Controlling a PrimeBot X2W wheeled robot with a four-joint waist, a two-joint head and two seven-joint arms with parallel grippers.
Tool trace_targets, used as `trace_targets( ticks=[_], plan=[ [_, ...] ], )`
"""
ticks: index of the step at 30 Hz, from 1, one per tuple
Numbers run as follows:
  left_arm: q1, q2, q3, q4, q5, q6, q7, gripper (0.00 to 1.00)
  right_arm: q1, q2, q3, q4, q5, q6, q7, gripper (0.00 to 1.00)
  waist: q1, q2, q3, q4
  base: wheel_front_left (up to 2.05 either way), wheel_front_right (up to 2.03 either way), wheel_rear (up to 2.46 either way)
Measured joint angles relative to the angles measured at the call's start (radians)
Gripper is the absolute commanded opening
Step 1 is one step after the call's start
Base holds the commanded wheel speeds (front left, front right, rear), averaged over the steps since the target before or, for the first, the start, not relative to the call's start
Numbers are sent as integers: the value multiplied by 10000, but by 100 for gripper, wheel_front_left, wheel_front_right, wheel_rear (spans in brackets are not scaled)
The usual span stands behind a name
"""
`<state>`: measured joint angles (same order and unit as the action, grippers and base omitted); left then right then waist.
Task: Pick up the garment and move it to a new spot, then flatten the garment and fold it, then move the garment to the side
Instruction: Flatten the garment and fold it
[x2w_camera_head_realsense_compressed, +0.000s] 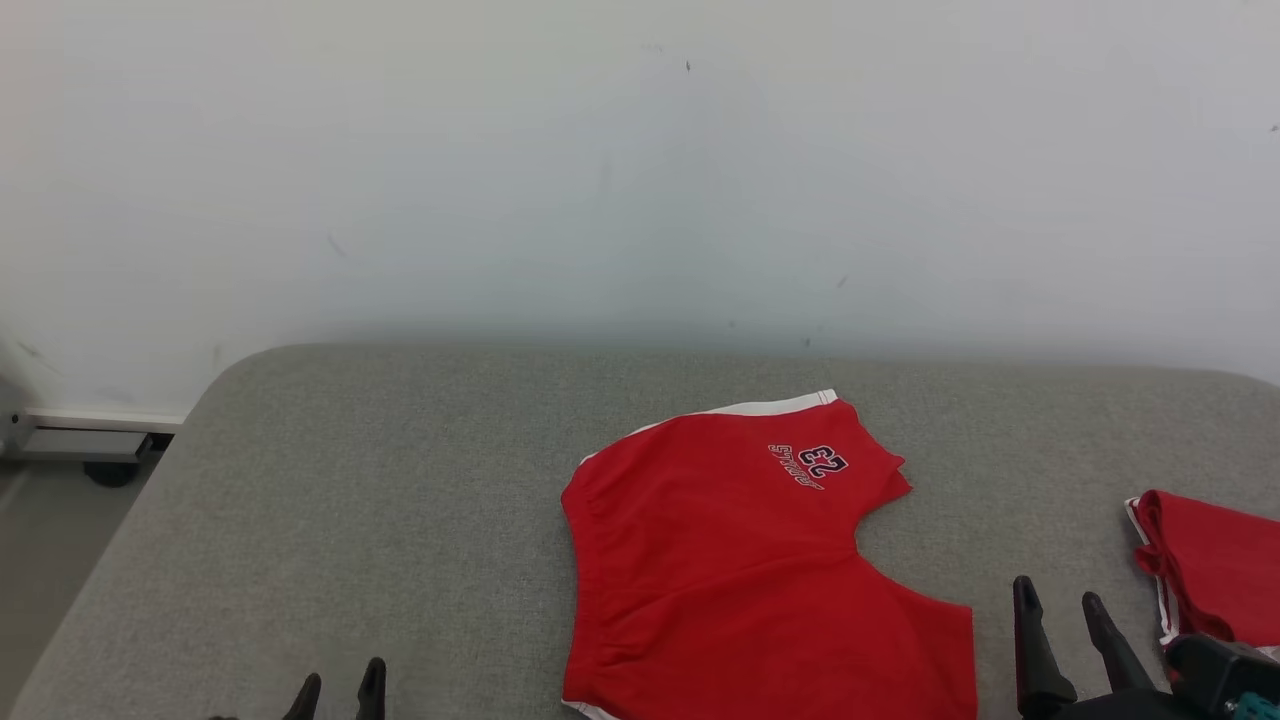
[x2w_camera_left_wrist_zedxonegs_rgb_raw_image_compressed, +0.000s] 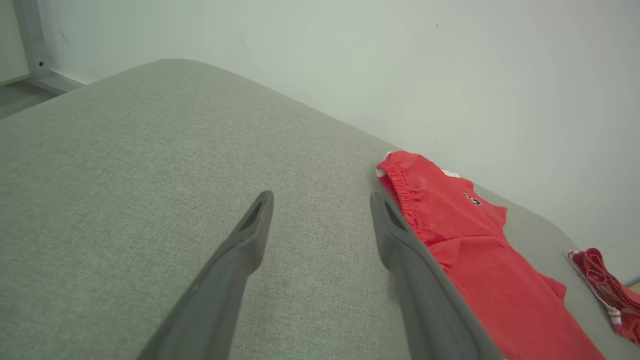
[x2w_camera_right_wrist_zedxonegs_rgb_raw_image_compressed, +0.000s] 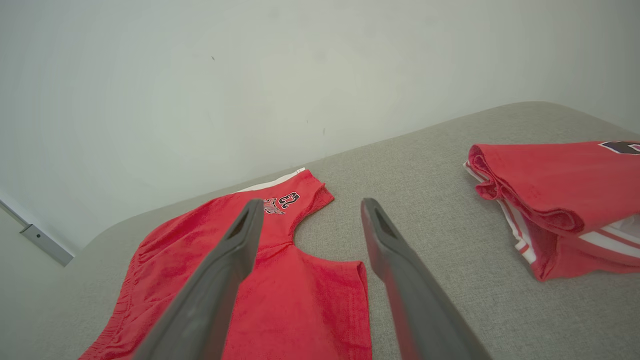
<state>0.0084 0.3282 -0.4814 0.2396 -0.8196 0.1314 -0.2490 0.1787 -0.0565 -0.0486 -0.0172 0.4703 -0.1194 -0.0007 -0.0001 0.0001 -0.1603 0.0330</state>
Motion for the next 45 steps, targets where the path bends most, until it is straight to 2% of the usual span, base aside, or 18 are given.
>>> trace_targets(
  ticks=[3,9,19,26,30,34,40,45],
  plan=[
    [39,303,-479,-69,416,0,337,100,5,-8,148,222,-105,61,-4,100,0,0,34,-36,0,0,0],
    [3,625,-711,-130,844,-2,798,100,26,-171,265,602,-410,140,6,100,1,0,103,-85,0,0,0],
    [-141,662,-708,-284,1317,-2,1212,100,17,-203,253,805,-412,169,-86,100,1,0,213,-157,0,0,0],
    [-143,539,-754,-368,1394,0,1678,100,10,-205,230,918,-412,226,-65,100,1,0,264,-205,0,0,0],
    [-281,474,-1187,-357,1390,-17,2345,100,35,-447,401,1198,-433,226,483,100,1,0,285,-229,0,0,0],
    [-941,293,-1676,-163,1406,-221,3095,100,247,-786,721,1507,-757,226,1172,100,1,0,316,-246,0,0,0],
    [-1770,-10,-2065,408,1415,-520,3971,100,345,-825,1120,1741,-1072,224,1835,100,1,0,451,-323,0,0,0],
    [-2037,-456,-2130,986,1252,-535,4447,100,264,-757,1371,1927,-1206,222,2182,100,1,0,602,-467,0,0,0]
  ],
)
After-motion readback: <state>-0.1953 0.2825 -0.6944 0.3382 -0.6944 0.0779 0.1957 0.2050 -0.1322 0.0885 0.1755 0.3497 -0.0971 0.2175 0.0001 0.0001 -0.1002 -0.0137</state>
